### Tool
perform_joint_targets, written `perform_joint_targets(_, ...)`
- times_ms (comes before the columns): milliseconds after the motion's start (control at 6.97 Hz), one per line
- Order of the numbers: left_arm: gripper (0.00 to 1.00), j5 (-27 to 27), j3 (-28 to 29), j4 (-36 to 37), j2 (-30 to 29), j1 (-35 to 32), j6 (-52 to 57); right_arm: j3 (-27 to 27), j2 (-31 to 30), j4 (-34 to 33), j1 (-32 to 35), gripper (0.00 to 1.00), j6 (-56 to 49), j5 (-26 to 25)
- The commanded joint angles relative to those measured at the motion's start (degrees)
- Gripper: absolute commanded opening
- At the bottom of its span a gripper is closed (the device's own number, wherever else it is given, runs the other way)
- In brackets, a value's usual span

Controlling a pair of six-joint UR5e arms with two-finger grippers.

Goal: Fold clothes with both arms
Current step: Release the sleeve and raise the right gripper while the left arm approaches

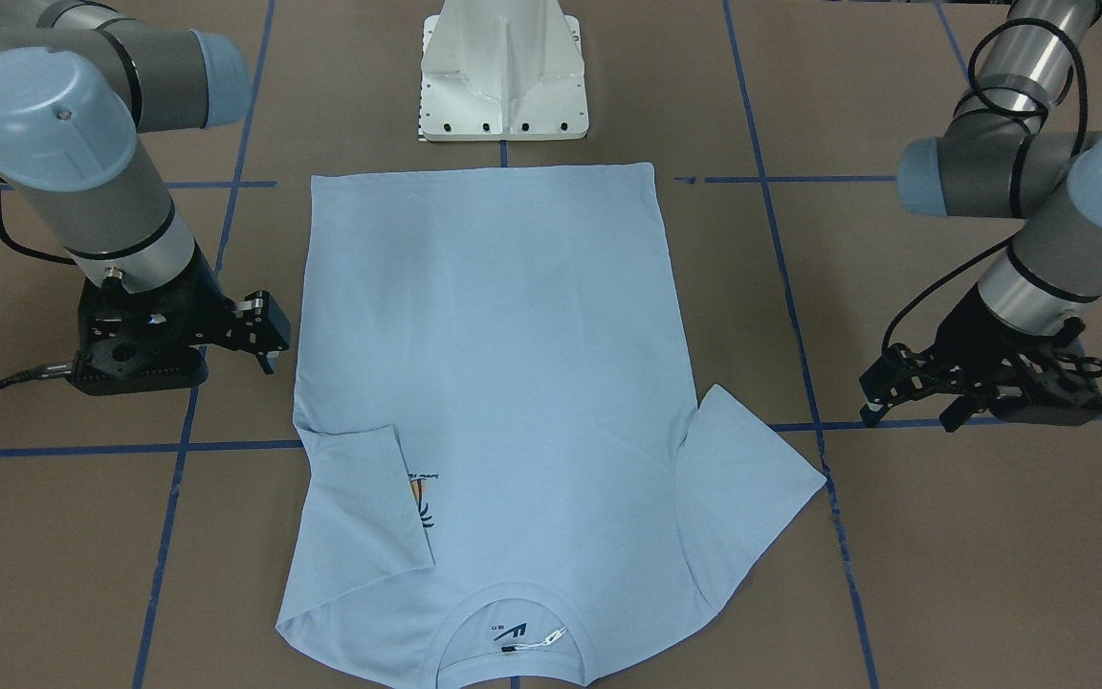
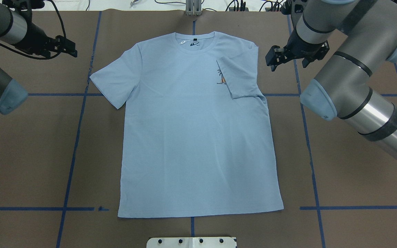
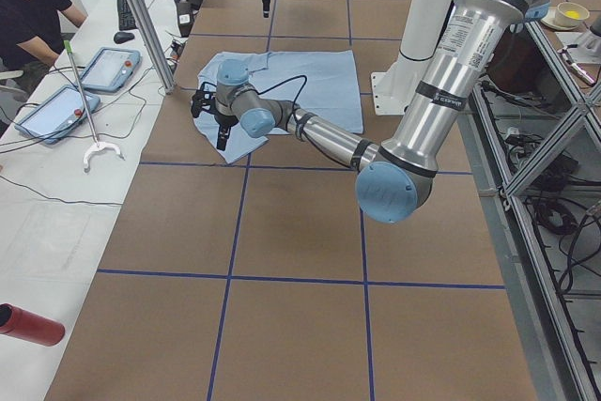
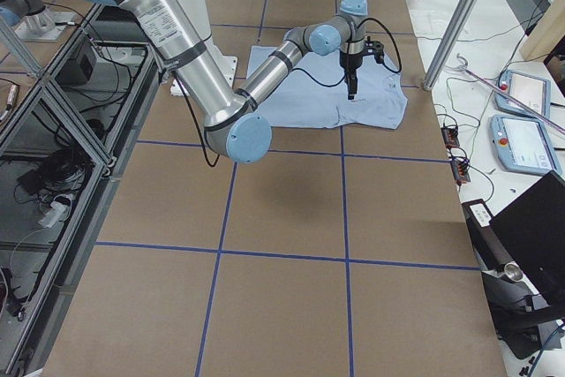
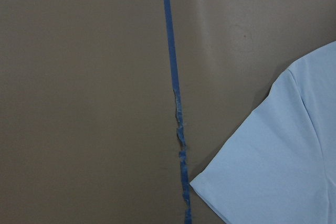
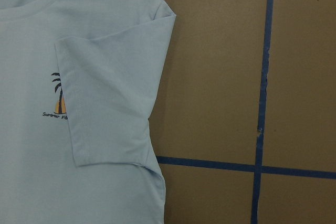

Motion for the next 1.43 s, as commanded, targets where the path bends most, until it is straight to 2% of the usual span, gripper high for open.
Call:
perform_joint_targets(0, 1.0, 2.6, 3.82, -6.6, -0.76, 2.41, -9.08, 1.27, -1.37, 0.82, 0.71, 1.0, -0.28, 2.79)
perform_joint_targets(143, 1.0, 7.14, 5.31, -6.61, -1.8, 4.86, -12.25, 1.27, -1.37, 0.91, 2.89, 1.0, -0.27, 6.04)
perform_joint_targets(574, 1.0, 15.76, 10.77, -6.96, -4.72, 8.13, -15.97, 1.8, -2.17, 0.91, 3.88, 1.0, -0.19, 6.86)
perform_joint_targets(1004, 1.0, 17.56, 17.18, -11.88, -6.38, 10.24, -16.06, 1.62, -2.17, 0.91, 3.88, 1.0, -0.18, 6.86)
perform_joint_targets(1291, 0.99, 17.56, 17.46, -11.89, -6.47, 11.2, -15.97, 1.53, -2.08, 0.91, 3.88, 1.0, -0.1, 6.86)
